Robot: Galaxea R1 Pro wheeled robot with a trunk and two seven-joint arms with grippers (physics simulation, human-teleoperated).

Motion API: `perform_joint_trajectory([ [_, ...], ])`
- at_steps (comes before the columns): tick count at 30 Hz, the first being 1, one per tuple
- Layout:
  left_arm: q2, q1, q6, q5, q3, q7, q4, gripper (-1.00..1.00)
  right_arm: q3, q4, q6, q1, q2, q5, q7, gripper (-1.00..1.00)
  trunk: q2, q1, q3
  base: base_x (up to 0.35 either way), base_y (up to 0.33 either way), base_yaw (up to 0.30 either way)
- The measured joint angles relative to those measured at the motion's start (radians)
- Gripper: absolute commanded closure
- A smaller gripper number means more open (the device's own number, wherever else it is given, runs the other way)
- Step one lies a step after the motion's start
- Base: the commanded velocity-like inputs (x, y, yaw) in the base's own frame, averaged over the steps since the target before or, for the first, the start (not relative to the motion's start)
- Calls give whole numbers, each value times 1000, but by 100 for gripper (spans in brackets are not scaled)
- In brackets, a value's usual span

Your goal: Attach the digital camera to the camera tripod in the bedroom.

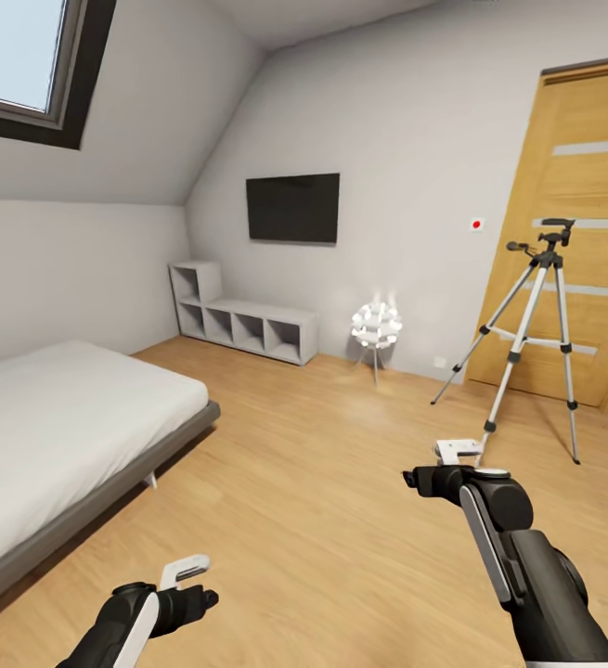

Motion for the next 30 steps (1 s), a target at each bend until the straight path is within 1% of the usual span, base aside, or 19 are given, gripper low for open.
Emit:
perform_joint_trajectory([
  [5,0,0,-7,1,10,1,3,-100,0,7,0,-3,0,0,0,-100,-35,19,-16,0,0,-259],
  [6,1,-1,-7,1,19,1,3,-100,0,12,0,-3,0,0,0,-100,-42,23,-19,0,0,-263],
  [8,0,-1,-8,1,54,1,4,-100,-1,34,0,-6,1,0,0,-100,-56,31,-25,0,0,-264],
  [9,-1,-1,-9,1,98,1,5,-100,-1,66,0,-9,4,0,0,-100,-63,35,-28,0,0,-265],
  [10,-1,-1,-9,3,99,1,5,-100,-1,67,0,-9,4,0,0,-100,-70,38,-31,0,0,-265],
  [13,-2,-1,-9,4,151,-2,5,-100,-3,113,0,-19,15,0,0,-100,-91,50,-41,0,0,-266],
  [15,-1,-1,-10,4,174,-4,6,-100,-4,133,0,-26,23,0,0,-100,-105,58,-47,0,0,-266],
  [17,-1,-1,-13,4,189,-5,6,-100,-5,146,0,-30,28,0,1,-100,-119,65,-53,0,0,-266],
  [18,-1,-1,-27,4,202,-6,6,-100,-6,161,0,-34,33,0,1,-100,-126,69,-56,0,0,-267],
  [19,-1,-1,-33,4,205,-6,7,-100,-6,161,0,-35,33,1,1,-100,-133,73,-60,0,0,-267],
  [22,-1,-1,-47,5,211,-7,10,-100,-6,166,0,-36,35,1,1,-100,-133,73,-60,0,0,-267],
  [30,1,0,-81,0,211,-11,22,-100,-5,170,0,-37,37,0,1,-100,-133,73,-60,0,0,-243],
])
